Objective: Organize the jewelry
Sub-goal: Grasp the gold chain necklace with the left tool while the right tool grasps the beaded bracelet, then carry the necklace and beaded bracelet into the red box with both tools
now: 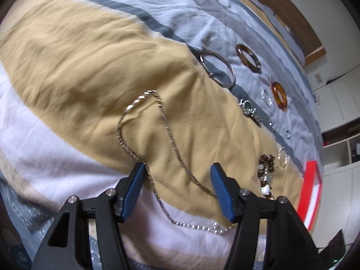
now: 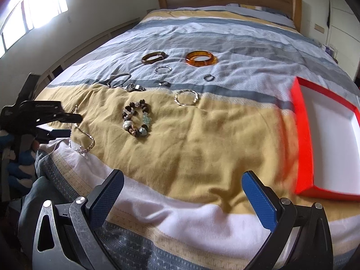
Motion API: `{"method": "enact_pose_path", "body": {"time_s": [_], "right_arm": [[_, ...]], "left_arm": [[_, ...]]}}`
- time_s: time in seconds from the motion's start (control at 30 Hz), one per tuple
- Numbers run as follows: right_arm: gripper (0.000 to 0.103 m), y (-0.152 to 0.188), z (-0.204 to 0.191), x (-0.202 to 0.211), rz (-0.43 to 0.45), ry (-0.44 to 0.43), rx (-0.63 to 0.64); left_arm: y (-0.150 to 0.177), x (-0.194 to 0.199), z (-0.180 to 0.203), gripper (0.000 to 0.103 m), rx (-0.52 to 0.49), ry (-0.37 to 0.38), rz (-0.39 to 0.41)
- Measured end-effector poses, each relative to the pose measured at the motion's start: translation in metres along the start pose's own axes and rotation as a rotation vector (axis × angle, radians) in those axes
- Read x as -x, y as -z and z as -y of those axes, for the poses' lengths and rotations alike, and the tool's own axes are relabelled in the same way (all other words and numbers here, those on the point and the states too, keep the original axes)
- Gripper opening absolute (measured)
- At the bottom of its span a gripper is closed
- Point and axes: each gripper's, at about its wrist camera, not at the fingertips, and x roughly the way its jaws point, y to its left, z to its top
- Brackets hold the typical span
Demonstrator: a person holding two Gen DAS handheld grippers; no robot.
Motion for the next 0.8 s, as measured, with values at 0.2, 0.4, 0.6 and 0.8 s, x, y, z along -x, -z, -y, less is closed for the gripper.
{"method": "enact_pose_path", "body": {"time_s": [0.2, 0.4, 0.6, 0.8], "right_arm": [[0.077, -0.026, -0.02, -0.02, -0.025, -0.118, 0.046], [0.071, -0.049, -0.046, -0.057, -0.074, -0.206, 0.066], [0.071, -0.062, -0.053, -0.091, -0.117, -0.185, 0.061], [0.021, -0.057, -0.054, -0.102, -0.149, -0.184, 0.074]], "left_arm": [[-0.003, -0.004, 0.0, 0.008, -0.047, -0.064, 0.018], [-0.011, 0.005, 0.007, 0.004, -0.123, -0.059, 0.058], [-0.028, 0.02, 0.021, 0.004, -0.195, -0.054, 0.126], [-0.032, 0.025, 0.023, 0.004, -0.209, -0.021, 0.13]]}}
